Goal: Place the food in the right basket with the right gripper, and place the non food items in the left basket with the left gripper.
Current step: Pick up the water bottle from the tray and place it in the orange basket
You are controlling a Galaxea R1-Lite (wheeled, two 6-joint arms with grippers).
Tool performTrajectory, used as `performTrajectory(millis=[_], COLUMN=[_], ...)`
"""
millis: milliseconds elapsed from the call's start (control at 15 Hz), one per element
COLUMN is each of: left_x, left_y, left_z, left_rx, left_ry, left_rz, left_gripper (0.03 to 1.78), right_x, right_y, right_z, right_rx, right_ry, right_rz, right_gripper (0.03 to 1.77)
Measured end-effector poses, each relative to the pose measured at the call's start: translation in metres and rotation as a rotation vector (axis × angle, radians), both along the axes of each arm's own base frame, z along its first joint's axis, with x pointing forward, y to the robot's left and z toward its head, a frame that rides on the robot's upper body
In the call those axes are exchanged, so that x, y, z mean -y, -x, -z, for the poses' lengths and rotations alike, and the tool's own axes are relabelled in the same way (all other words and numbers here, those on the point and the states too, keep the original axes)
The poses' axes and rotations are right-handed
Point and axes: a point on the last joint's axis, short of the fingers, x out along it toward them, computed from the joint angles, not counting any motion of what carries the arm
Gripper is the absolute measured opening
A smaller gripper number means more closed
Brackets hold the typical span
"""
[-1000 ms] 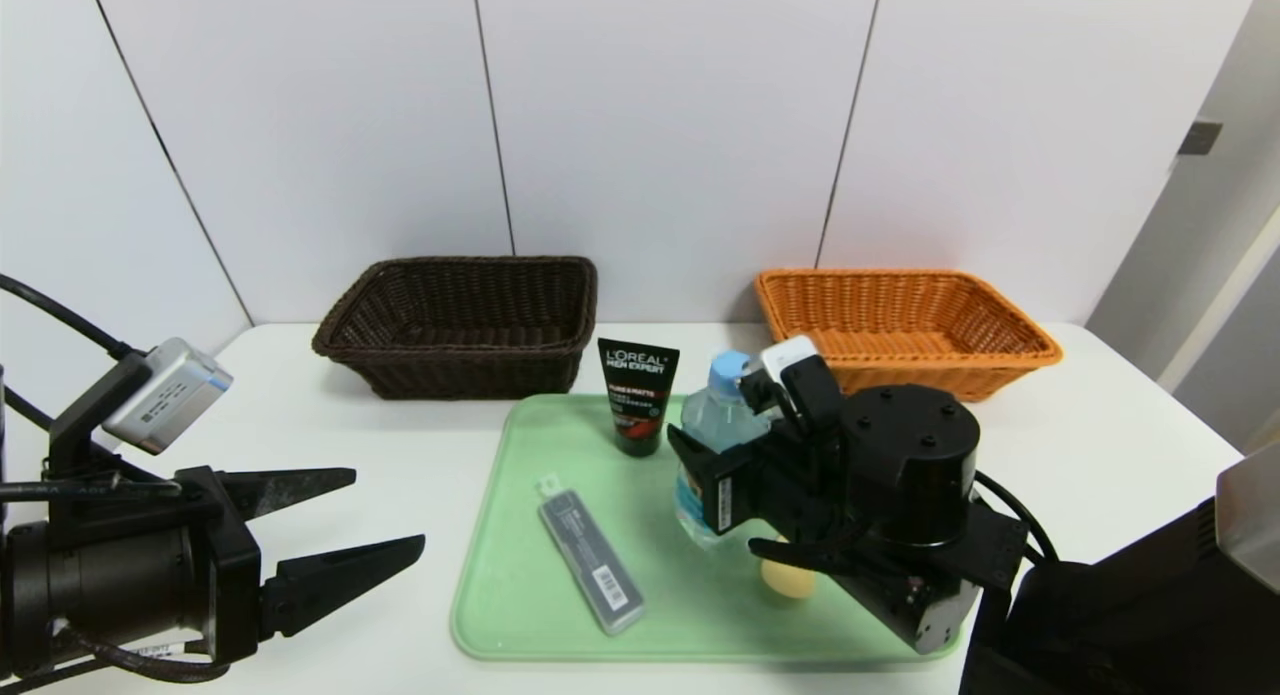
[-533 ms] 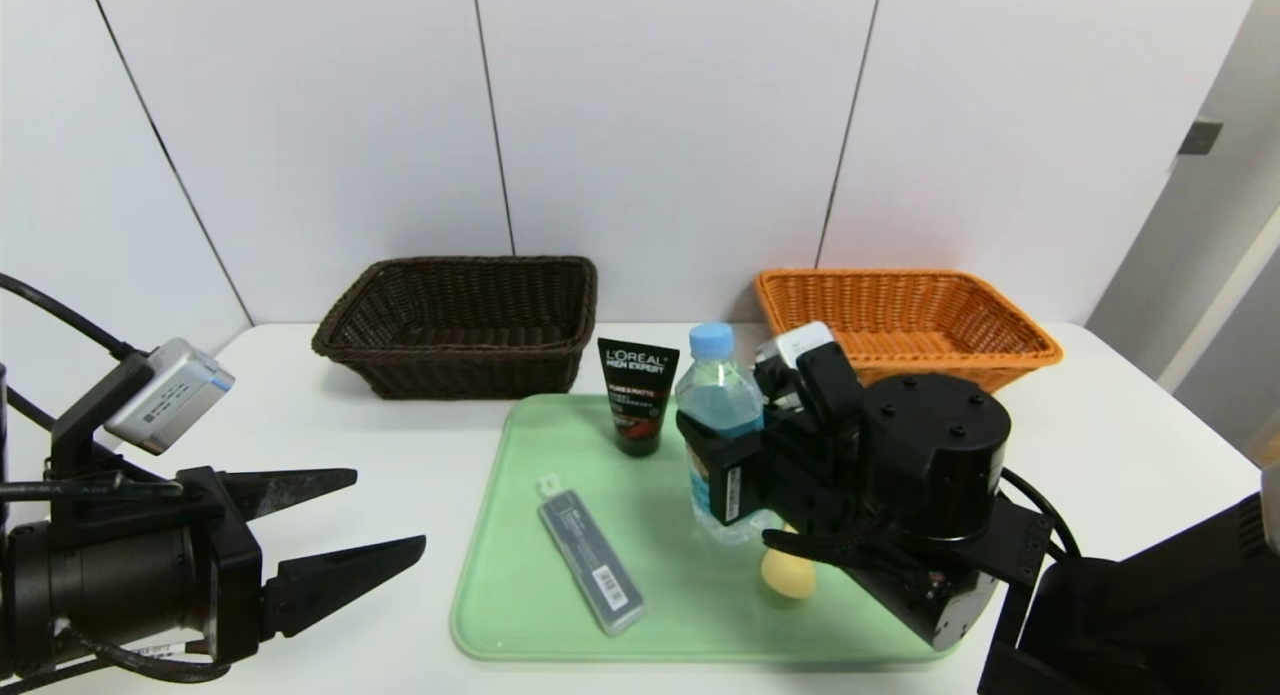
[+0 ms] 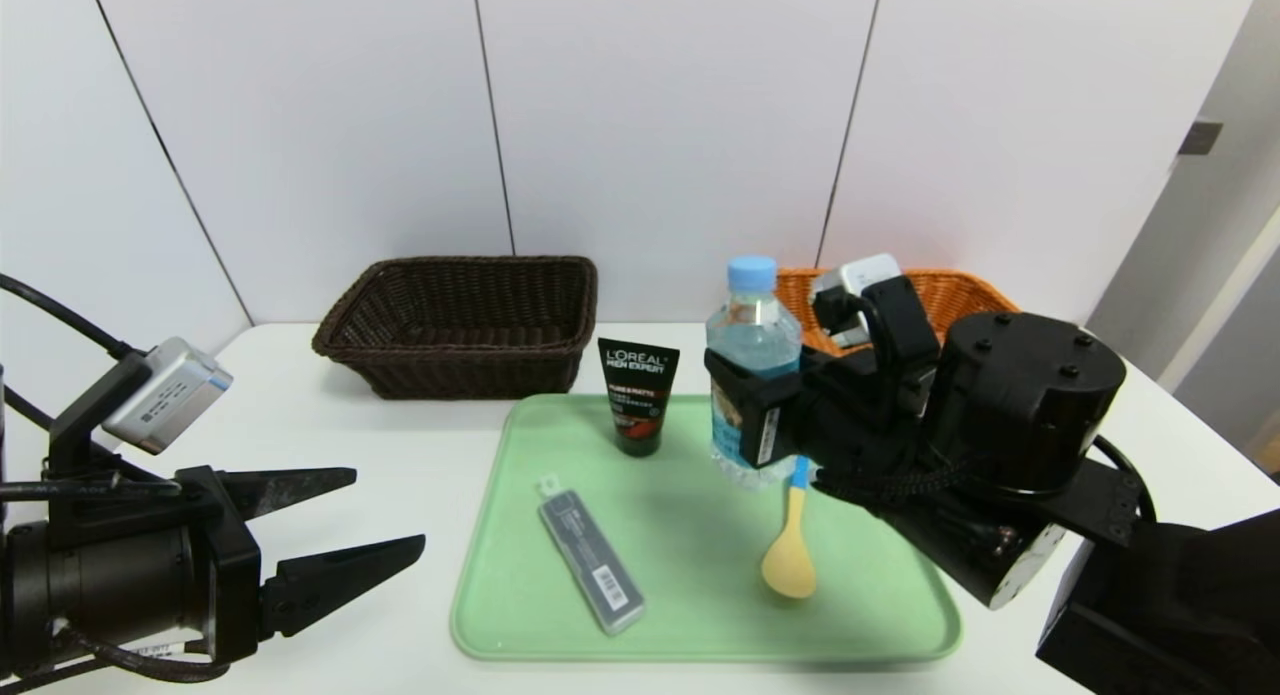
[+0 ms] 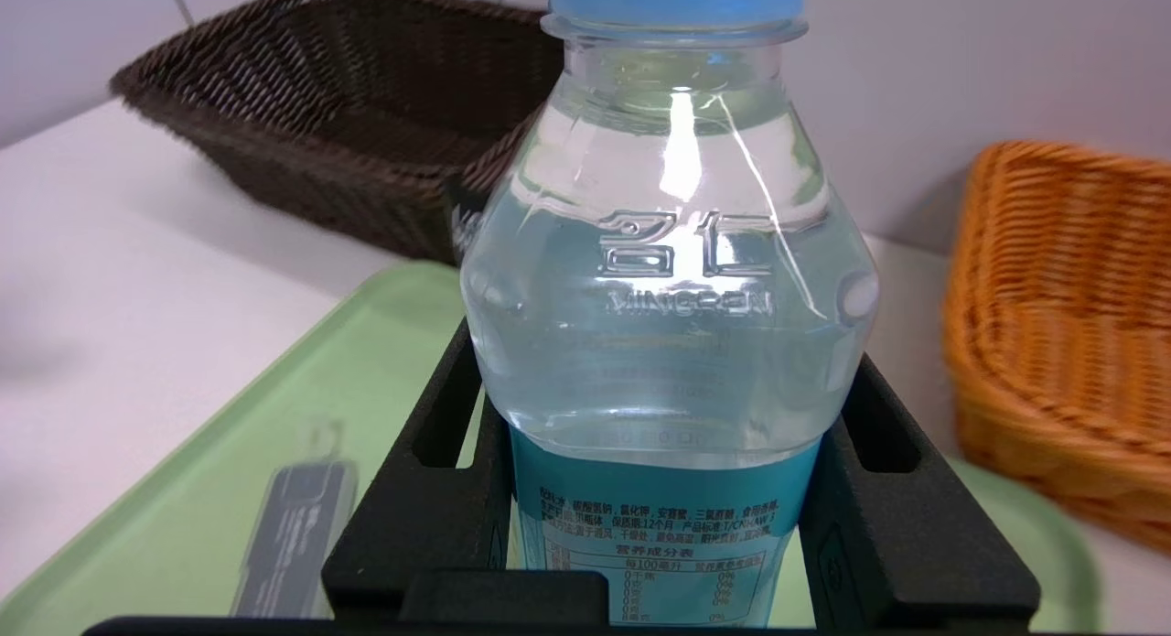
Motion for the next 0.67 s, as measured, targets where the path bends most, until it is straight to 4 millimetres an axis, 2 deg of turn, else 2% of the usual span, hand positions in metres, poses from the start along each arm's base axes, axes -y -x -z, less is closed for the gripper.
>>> performTrajectory(millis=[267, 467, 667], left_x=[0.0, 0.0, 0.0], left_y=[0.0, 0.0, 0.0], left_z=[-0.001, -0.001, -0.001], left_rx=[0.005, 0.004, 0.004], left_ry=[0.001, 0.002, 0.002], left_rz=[0.0, -0.001, -0.001], left_gripper=[1.69, 1.69, 1.69], right_x=[0.019, 0.044, 0.071], right_y=[-0.021, -0.052, -0.088], right_z=[-0.038, -0.067, -0.083], right_rx=[0.065, 0.114, 0.167], right_ry=[-0.037, -0.059, -0.051], right_rz=[0.09, 0.212, 0.337], right_gripper=[0.83, 0.83, 0.83])
